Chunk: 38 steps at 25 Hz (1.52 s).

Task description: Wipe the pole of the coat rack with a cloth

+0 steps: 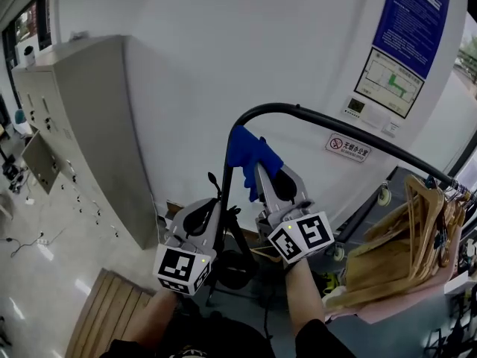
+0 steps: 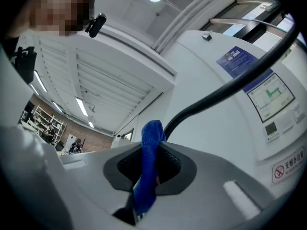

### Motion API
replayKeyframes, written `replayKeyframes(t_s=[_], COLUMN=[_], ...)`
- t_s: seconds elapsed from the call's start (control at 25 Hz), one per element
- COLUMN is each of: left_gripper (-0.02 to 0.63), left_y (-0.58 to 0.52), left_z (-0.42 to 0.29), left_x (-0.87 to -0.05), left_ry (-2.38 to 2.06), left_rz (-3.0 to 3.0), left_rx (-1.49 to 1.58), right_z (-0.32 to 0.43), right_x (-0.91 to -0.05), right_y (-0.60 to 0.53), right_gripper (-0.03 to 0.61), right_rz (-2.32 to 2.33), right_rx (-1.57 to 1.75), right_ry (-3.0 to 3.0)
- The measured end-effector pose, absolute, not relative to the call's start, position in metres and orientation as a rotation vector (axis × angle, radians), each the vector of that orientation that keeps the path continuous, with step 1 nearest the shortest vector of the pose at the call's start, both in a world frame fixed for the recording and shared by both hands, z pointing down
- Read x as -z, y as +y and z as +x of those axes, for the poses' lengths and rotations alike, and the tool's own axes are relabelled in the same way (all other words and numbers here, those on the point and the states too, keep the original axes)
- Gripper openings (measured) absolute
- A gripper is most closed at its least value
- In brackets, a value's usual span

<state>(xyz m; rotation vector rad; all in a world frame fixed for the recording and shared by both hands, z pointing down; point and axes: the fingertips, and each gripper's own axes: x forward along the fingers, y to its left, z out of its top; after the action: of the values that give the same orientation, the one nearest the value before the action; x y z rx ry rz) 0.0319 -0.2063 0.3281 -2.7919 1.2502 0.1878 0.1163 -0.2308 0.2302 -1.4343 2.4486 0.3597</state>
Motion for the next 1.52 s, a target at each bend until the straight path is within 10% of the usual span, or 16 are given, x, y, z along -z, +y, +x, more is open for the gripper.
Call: replayKeyframes(t_s=[0.6,1.52], left_gripper=[0.005,0.005], left_y=[-0.215,-0.216], left_z=[0.035,0.005], left_x=[-0.331,-0.346], left_ry=[1.259,1.362], left_rz=[-2.781,-2.790], left_rx=[-0.151,-0.183], right_z=[0.140,0.066], right_x=[-0.183,-0.369], right_y=[-0.295,-0.298], right_gripper=[0.040,0.040], right_rz=[-1.471,-1.588], right_rx=[-0.290,-0.299], right_ry=[2.358,2.790])
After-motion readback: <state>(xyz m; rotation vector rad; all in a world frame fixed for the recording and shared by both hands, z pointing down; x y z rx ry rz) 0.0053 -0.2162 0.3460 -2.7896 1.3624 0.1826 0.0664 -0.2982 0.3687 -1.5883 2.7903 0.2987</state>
